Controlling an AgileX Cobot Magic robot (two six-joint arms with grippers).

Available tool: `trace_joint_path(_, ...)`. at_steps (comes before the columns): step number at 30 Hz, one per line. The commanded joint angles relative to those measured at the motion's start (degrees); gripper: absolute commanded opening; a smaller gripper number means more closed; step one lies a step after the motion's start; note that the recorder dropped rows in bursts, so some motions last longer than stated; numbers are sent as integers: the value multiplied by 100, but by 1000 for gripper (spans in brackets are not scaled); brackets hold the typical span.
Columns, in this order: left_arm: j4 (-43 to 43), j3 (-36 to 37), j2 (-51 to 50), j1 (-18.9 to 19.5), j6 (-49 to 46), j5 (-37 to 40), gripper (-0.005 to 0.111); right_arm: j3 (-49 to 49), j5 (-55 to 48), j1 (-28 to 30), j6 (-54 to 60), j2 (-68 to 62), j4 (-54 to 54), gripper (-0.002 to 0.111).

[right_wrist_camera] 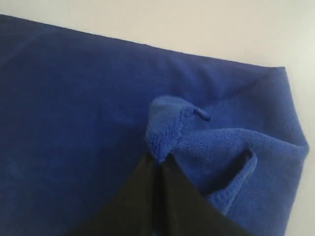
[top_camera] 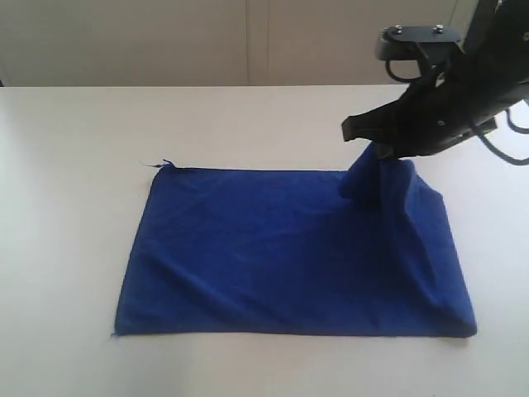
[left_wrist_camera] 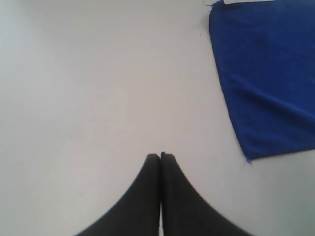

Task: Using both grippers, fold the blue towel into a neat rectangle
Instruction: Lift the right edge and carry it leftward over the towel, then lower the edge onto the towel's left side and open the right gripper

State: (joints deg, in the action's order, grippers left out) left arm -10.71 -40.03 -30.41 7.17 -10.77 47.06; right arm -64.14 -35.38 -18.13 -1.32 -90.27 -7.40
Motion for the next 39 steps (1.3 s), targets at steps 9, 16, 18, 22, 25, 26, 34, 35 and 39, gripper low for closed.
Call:
trace_joint_path(9, -32, 26, 42, 15, 51, 54, 0, -1076, 61, -1397, -450, -55, -69, 0)
trace_joint_path(16, -32, 26, 42, 15, 51, 54, 0, -1584, 172, -1969, -648, -700, -69, 0)
trace_joint_path(18, -32, 26, 42, 15, 51, 54, 0, -1755, 245, -2117, -693, -913, -80, 0)
trace_joint_path(22, -32, 26, 42, 15, 51, 54, 0, -2173, 289, -2357, -801, -1312, -118, 0)
trace_joint_path(25, -32, 26, 42, 15, 51, 54, 0, -2474, 398, -2491, -805, -1599, -257, 0)
trace_joint_path(26, -32, 26, 42, 15, 51, 54, 0, -2537, 429, -2515, -805, -1689, -321, 0)
trace_joint_path(34, -32, 26, 42, 15, 51, 54, 0, -2671, 1005, -2680, -805, -2693, -613, 0)
trace_joint_path(35, -32, 26, 42, 15, 51, 54, 0, -2671, 1079, -2714, -805, -2825, -613, 0)
trace_joint_path(39, -32, 26, 42, 15, 51, 54, 0, -2671, 1352, -2875, -793, -3266, -711, 0)
